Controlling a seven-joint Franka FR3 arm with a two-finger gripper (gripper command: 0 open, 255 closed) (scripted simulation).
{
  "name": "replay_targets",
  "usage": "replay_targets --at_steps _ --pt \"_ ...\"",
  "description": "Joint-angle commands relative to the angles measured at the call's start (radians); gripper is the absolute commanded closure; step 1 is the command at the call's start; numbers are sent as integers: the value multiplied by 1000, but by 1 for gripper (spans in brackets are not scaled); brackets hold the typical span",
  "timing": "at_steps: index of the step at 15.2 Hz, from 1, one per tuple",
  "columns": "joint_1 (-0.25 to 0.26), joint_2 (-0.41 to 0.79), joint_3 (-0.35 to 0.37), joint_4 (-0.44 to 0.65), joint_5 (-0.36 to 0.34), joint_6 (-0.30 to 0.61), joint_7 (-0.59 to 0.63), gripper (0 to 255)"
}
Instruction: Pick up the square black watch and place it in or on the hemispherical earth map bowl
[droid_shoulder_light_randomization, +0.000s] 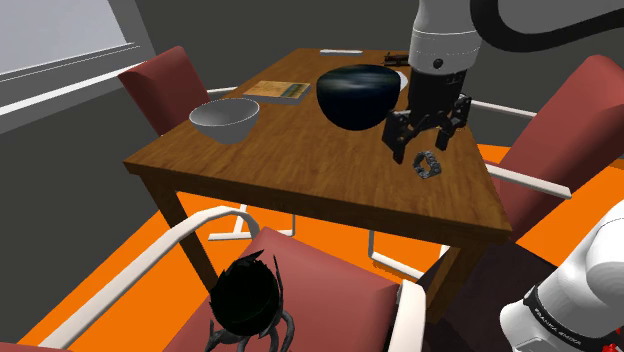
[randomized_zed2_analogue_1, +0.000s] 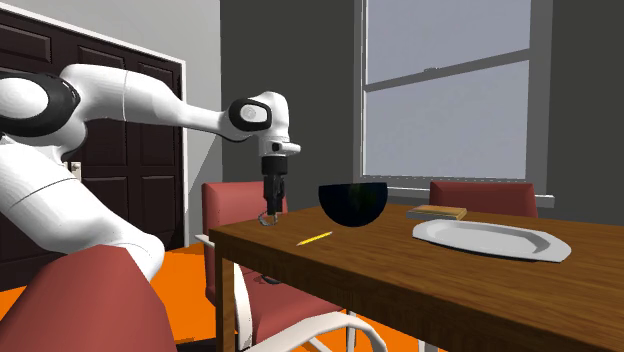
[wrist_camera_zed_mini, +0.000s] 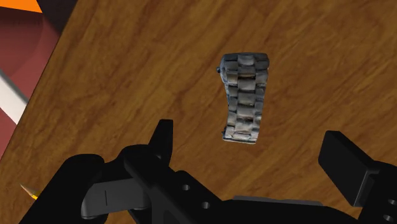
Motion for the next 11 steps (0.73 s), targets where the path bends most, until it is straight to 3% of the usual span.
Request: replay_targets --at_steps 1,9,10,11 --pt "2 -7 1 -38 3 32 -3 0" --pt "2 -6 1 -38 3 31 -3 0" --pt "2 -6 1 -38 3 31 -3 255" --pt "2 -6 1 -38 3 31 -3 255"
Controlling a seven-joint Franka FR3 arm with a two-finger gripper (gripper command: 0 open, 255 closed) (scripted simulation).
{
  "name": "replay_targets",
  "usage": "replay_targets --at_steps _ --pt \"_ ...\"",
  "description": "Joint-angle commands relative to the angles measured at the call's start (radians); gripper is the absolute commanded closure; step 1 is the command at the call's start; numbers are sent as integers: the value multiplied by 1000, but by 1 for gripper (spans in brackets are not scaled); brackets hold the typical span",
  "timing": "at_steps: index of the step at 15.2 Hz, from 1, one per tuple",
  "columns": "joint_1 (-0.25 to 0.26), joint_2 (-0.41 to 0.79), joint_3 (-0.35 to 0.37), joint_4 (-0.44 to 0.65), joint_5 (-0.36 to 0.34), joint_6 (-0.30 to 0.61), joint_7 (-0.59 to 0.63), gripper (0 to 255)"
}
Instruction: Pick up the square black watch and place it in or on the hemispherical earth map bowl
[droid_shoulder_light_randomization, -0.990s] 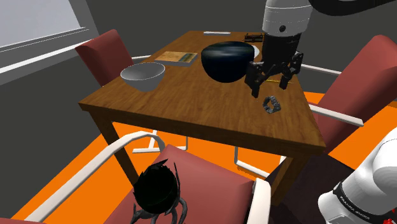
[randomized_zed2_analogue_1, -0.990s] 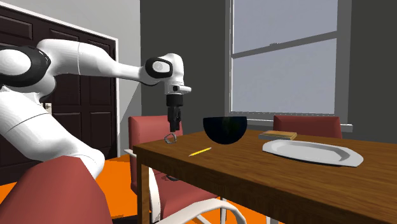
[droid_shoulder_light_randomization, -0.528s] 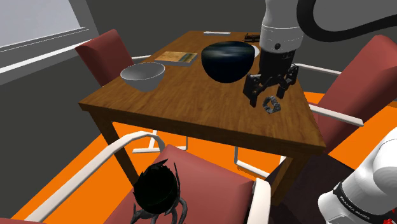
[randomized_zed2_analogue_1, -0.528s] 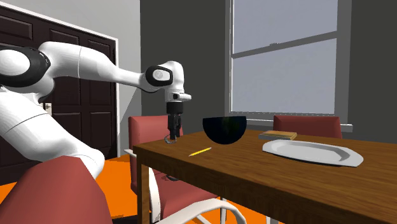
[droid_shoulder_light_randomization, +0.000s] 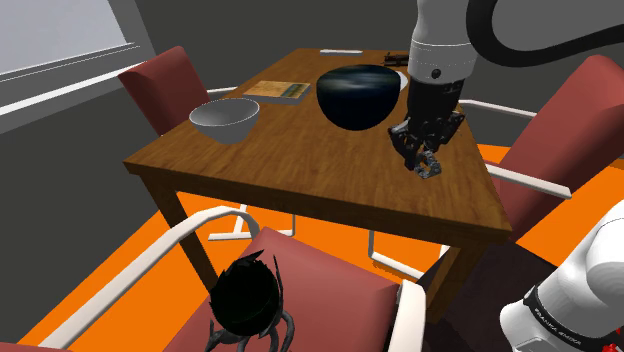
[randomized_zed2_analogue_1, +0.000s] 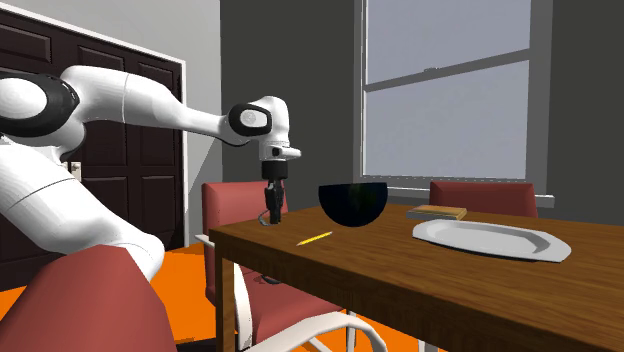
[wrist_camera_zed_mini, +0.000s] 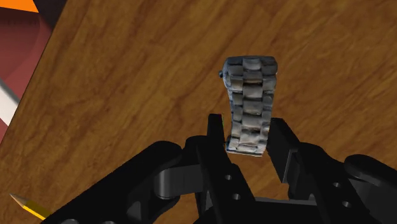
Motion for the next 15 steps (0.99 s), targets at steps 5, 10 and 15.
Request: replay_targets --at_steps 5,10,15 --pt "0 0 0 0 0 0 0 255" --pt "-2 3 -4 28 -3 -26 -1 255" --pt "-7 14 -12 103 -12 -89 -2 255"
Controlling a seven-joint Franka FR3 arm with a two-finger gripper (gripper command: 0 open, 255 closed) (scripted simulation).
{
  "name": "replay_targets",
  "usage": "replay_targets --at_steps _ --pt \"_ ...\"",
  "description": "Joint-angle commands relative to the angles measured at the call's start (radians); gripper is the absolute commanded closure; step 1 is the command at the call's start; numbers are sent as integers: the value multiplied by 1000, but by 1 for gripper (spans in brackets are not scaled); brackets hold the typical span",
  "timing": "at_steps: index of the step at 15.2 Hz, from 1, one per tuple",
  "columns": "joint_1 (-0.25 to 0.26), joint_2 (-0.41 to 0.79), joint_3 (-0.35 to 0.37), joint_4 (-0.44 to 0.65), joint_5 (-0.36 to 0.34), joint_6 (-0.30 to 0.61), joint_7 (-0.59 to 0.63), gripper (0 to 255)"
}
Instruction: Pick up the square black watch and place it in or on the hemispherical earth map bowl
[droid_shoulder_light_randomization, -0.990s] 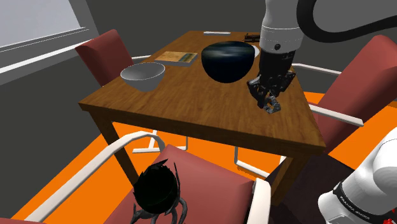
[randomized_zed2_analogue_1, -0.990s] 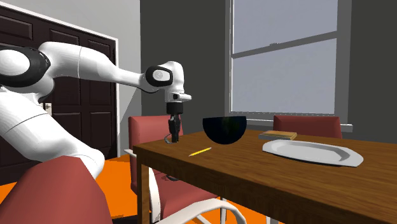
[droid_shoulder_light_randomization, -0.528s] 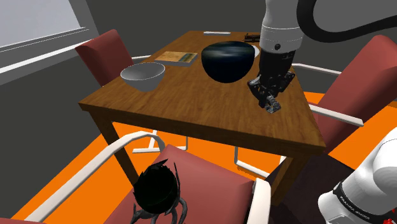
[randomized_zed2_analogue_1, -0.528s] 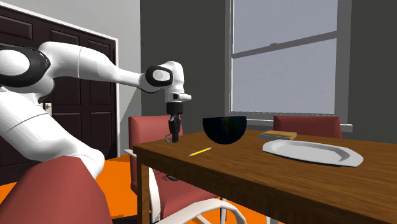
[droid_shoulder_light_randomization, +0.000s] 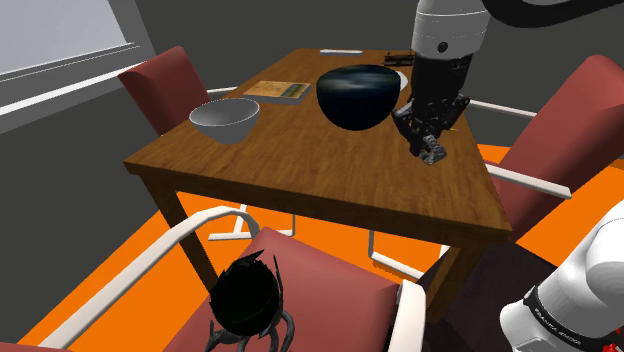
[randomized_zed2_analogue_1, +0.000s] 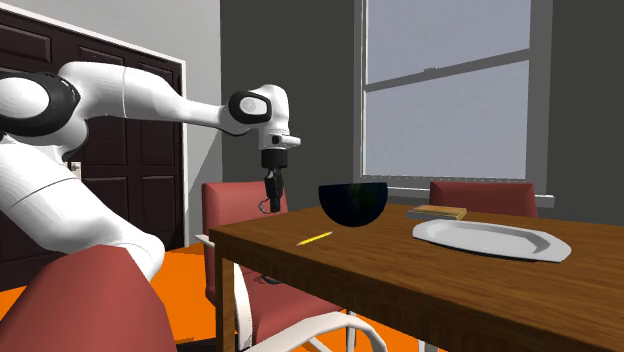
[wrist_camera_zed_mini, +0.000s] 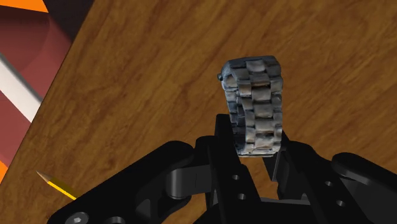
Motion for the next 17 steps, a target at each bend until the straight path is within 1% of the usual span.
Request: replay_targets --at_steps 1,17 --pt "-2 4 -5 27 -4 -23 -3 255" --pt "-21 77 -19 300 -30 -224 -1 255"
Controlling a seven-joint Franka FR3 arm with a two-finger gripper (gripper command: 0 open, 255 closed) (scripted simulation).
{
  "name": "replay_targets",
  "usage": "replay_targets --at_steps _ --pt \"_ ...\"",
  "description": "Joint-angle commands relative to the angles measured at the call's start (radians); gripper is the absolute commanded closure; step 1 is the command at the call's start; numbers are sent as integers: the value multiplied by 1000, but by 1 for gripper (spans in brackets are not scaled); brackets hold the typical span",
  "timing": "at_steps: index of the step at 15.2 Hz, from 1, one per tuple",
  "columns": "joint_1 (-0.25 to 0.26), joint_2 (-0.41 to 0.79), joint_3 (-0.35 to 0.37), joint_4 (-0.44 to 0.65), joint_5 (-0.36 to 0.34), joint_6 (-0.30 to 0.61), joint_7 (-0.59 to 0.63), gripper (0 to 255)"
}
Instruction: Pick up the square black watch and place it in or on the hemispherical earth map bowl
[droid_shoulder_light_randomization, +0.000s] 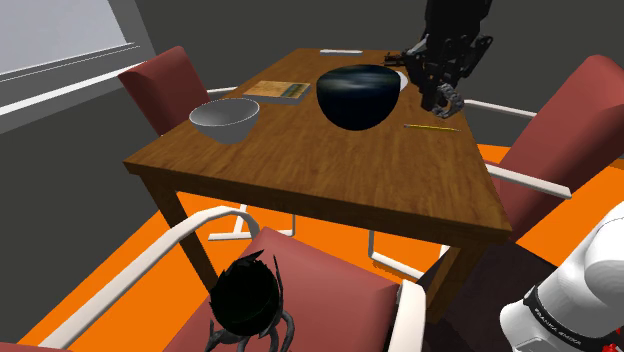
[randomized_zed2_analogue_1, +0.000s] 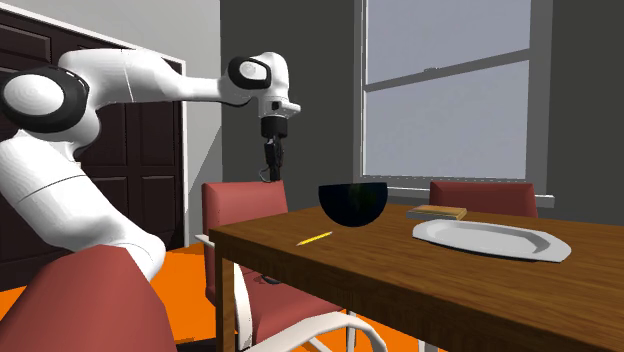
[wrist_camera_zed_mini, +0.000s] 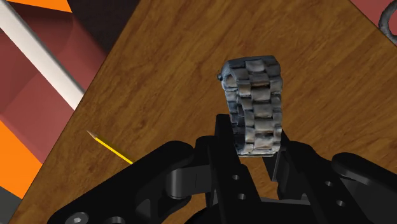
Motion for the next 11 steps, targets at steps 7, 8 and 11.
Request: replay_targets --at_steps 7,8,11 --pt "-10 55 -1 155 -14 -102 3 255" --pt "-12 63 -1 176 -15 -115 4 255" --pt "-16 88 1 241 -21 -156 7 255"
